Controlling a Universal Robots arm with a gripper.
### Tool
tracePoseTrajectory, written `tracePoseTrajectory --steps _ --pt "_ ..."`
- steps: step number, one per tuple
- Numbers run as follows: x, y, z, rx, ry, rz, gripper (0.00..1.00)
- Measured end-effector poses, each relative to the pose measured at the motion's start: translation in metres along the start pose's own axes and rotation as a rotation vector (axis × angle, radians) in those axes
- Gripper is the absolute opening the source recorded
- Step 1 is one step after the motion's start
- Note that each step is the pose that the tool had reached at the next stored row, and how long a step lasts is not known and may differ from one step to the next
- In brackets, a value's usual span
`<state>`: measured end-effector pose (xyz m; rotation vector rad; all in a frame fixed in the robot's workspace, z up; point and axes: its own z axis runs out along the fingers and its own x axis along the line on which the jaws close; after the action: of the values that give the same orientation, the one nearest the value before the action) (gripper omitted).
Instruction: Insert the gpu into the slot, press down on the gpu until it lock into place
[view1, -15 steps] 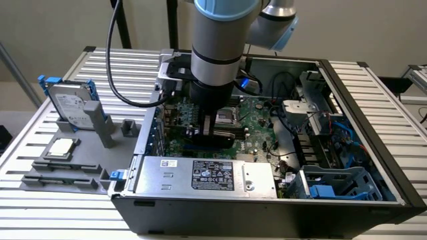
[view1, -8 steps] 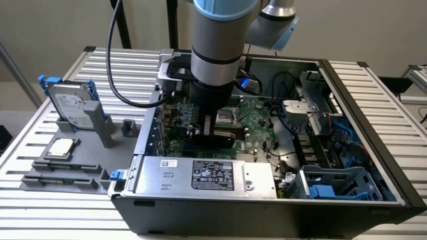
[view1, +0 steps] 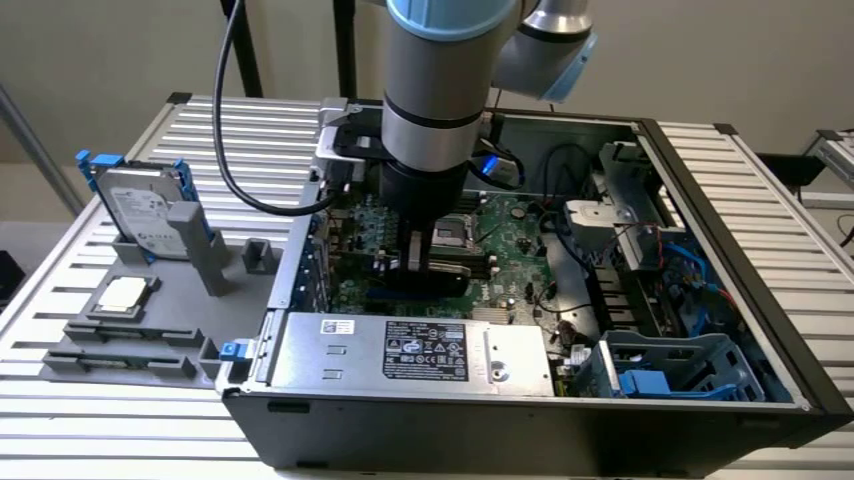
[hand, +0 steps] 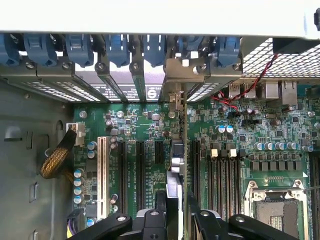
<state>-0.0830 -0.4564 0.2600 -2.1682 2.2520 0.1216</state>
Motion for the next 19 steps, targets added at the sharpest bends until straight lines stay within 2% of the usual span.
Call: tracePoseTrajectory --steps 19 --pt "0.0 -0.0011 0.0019 -0.0011 0.0014 0.0 0.26"
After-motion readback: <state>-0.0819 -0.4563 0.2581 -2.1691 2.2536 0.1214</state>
